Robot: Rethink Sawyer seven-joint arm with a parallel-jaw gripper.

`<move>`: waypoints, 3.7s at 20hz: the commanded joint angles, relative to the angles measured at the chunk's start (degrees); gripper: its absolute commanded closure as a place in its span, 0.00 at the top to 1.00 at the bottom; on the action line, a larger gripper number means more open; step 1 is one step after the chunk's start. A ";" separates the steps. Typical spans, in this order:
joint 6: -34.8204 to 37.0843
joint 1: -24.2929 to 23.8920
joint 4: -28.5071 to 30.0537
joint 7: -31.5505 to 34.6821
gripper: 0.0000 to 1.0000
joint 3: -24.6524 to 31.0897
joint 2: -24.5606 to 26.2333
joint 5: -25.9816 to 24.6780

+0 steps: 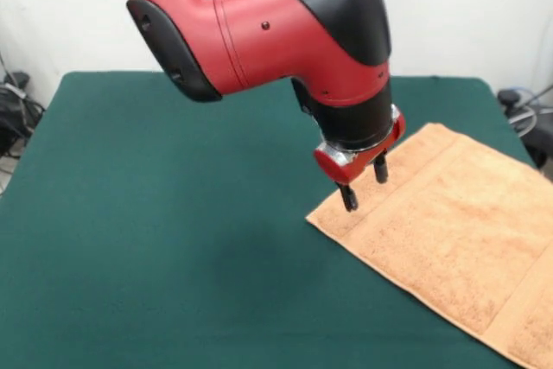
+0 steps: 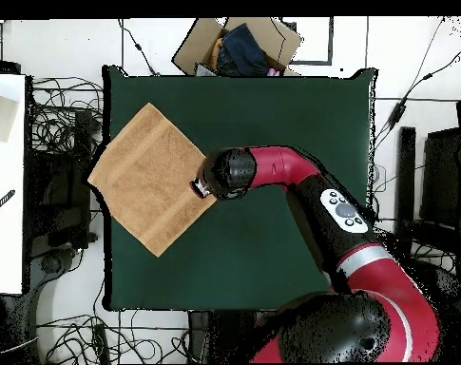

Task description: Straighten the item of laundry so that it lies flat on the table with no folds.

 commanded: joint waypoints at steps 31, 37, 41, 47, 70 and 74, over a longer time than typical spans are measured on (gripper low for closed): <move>-14.44 10.31 5.08 12.96 1.00 -14.88 -1.58 0.17; -13.23 10.79 4.91 13.48 1.00 -16.15 -0.21 1.91; -13.10 11.41 4.74 13.86 1.00 -17.18 0.75 2.87; -13.05 12.76 4.06 14.18 1.00 -18.83 2.17 3.71; -16.26 15.46 2.64 12.21 1.00 -23.23 5.85 6.50; -12.58 15.13 1.15 8.74 1.00 -23.62 5.29 6.49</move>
